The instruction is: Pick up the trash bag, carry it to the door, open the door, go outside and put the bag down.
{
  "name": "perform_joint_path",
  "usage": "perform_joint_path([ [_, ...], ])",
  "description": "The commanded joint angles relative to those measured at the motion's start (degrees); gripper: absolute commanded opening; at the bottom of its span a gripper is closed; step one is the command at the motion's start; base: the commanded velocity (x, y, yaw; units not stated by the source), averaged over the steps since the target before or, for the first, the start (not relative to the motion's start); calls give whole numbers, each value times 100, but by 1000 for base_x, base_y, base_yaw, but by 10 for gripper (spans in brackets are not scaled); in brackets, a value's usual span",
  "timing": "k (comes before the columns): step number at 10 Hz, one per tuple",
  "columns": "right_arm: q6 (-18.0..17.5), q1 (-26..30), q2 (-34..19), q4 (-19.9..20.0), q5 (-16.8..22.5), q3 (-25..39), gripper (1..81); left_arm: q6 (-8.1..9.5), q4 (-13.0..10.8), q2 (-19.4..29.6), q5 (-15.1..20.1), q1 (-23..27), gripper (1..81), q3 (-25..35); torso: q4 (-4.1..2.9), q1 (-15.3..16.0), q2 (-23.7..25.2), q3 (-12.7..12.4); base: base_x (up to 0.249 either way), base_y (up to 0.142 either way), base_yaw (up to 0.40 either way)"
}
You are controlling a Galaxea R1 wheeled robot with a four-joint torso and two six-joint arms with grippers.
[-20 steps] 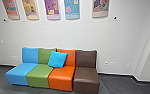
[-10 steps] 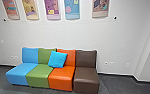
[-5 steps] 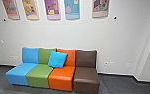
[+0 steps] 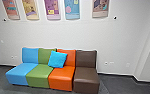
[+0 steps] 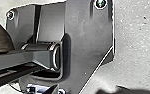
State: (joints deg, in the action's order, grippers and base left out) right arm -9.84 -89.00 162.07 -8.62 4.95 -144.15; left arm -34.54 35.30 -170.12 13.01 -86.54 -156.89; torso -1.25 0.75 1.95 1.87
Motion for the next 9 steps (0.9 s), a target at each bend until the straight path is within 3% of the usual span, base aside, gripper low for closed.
perform_joint_path([
  [1, 17, 264, -84, 0, 349, -6, 811, -44, -41, 65, 466, 282, 10, -8, 0, 0, 0, 0, 0, 0, 0],
  [4, 17, 264, -76, -17, 349, -6, 811, -44, -41, 48, 492, 291, 10, 1, 0, 0, 0, 0, 0, 0, 0],
  [9, 17, 264, -67, -26, 349, -6, 811, -44, -50, 13, 519, 317, 10, 9, 0, 0, 0, 0, 0, 0, -144],
])
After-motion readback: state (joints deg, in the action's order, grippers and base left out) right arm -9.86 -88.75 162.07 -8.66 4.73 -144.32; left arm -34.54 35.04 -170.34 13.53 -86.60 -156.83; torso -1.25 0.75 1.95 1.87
